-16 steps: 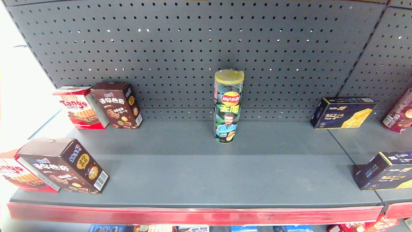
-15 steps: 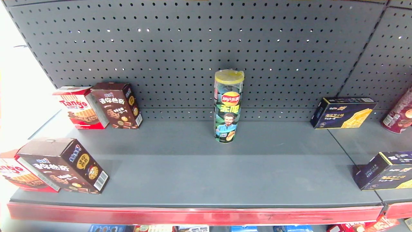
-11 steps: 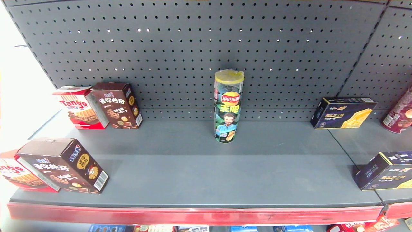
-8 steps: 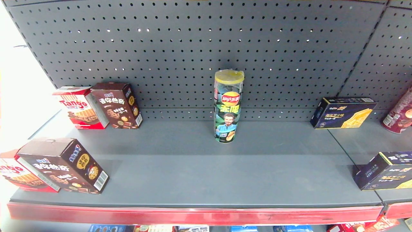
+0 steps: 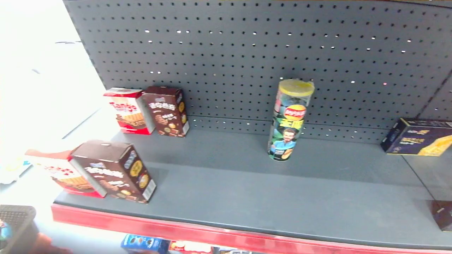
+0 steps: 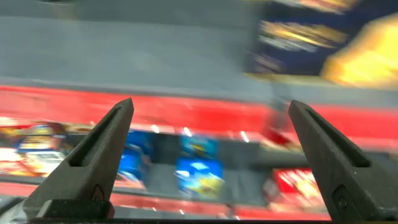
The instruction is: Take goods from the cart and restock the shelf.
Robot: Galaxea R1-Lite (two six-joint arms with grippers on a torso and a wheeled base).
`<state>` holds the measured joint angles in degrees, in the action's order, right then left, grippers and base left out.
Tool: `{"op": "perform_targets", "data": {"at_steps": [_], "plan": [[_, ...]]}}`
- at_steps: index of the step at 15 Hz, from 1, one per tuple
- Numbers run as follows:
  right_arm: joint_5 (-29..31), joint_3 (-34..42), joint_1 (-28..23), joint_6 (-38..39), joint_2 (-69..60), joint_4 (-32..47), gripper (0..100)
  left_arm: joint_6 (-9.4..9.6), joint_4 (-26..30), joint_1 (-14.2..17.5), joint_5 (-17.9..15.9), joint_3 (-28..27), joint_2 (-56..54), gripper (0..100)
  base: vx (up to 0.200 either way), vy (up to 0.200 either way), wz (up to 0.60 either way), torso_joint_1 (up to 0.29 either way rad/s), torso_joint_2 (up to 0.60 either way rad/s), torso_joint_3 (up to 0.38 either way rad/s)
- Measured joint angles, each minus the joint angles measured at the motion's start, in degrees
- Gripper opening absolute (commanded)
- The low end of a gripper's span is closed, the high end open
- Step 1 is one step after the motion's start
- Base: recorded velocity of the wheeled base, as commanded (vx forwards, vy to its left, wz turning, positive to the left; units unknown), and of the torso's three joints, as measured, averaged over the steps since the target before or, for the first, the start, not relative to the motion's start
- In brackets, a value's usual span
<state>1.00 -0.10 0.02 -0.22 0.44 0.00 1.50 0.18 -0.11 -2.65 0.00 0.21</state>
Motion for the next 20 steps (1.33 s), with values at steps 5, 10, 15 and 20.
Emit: {"op": "perform_targets", "data": {"at_steps": [5, 10, 15, 20], "plan": [[0.01, 0.00, 0.05, 0.04, 0.00, 0.02, 100, 0.00, 0.00, 0.04, 0.00, 0.00, 0.00, 100, 0.000, 0.000, 0.36, 0.001, 0.00, 0.002], [-0.10, 0.00, 0.07, 0.06, 0.02, 0.00, 100, 0.27, 0.00, 0.01, -0.02, 0.00, 0.00, 100, 0.000, 0.000, 0.00, 0.000, 0.00, 0.000], [-0.11, 0.00, 0.05, 0.06, 0.02, 0.00, 100, 0.02, 0.00, -0.10, -0.02, 0.00, 0.00, 100, 0.000, 0.000, 0.00, 0.000, 0.00, 0.000], [-0.10, 0.00, 0.05, 0.06, 0.02, 0.02, 100, 0.17, 0.74, -0.02, 3.13, -2.50, 0.78, 100, 0.000, 0.000, 0.00, 0.000, 0.00, 0.000]]}}
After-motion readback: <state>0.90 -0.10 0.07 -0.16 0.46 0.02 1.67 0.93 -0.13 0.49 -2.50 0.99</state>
